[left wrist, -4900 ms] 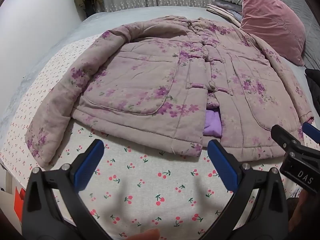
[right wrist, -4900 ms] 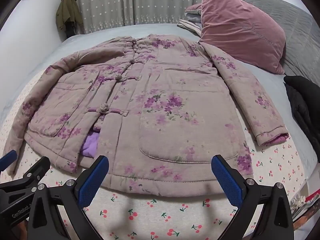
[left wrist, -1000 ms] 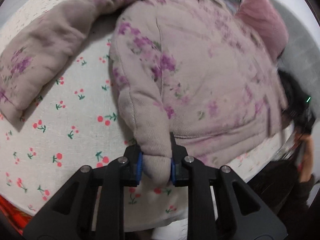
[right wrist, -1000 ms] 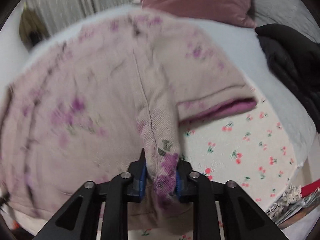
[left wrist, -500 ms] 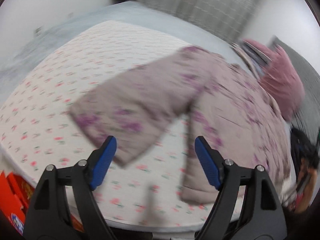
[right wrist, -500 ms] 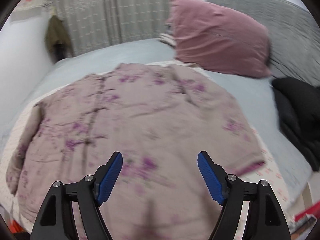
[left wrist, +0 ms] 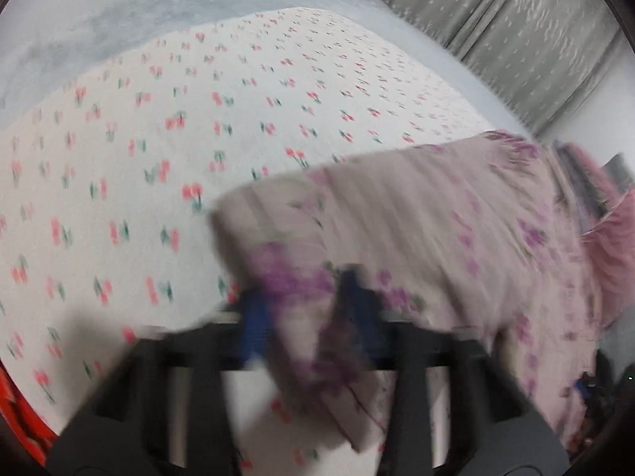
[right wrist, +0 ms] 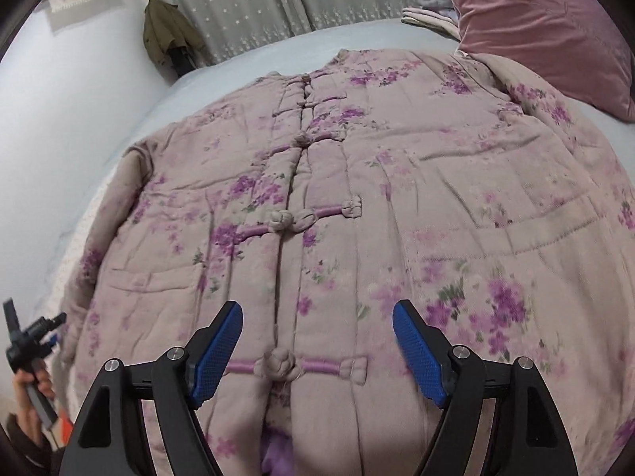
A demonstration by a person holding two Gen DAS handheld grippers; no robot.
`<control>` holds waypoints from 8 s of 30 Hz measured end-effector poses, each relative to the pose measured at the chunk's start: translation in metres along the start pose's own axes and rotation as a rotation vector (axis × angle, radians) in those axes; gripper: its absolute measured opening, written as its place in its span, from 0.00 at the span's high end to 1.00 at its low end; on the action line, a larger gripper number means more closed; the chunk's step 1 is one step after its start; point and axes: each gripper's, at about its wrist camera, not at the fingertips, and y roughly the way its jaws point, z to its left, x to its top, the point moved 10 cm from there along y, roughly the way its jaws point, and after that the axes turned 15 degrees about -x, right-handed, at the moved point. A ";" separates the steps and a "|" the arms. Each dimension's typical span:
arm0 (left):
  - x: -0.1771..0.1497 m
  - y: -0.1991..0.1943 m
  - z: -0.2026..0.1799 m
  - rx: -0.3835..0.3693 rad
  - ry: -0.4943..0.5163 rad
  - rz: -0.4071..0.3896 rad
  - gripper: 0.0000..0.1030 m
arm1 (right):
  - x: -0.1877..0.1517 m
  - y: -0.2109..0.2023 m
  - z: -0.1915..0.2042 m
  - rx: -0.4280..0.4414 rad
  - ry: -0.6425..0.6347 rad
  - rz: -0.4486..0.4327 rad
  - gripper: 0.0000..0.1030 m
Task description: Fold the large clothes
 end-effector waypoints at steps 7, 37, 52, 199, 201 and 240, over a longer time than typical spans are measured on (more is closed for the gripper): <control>0.122 -0.062 -0.026 0.220 0.248 -0.254 0.84 | 0.018 0.013 -0.019 -0.111 0.038 -0.054 0.23; 0.246 0.041 0.059 0.563 0.235 -0.201 0.25 | 0.048 0.059 -0.006 -0.222 -0.132 -0.110 0.23; 0.059 0.022 -0.154 -0.089 0.123 -0.005 0.14 | 0.068 -0.016 -0.080 -0.255 -0.055 -0.194 0.23; -0.112 0.015 -0.230 -0.204 0.642 0.218 0.17 | 0.058 0.068 -0.046 -0.186 -0.122 -0.093 0.22; -0.074 0.011 -0.216 -0.195 0.558 0.156 0.17 | 0.064 0.067 -0.036 -0.146 -0.115 -0.105 0.22; -0.245 -0.015 -0.318 -0.495 1.038 0.378 0.85 | -0.135 -0.070 0.015 0.184 -0.508 -0.035 0.70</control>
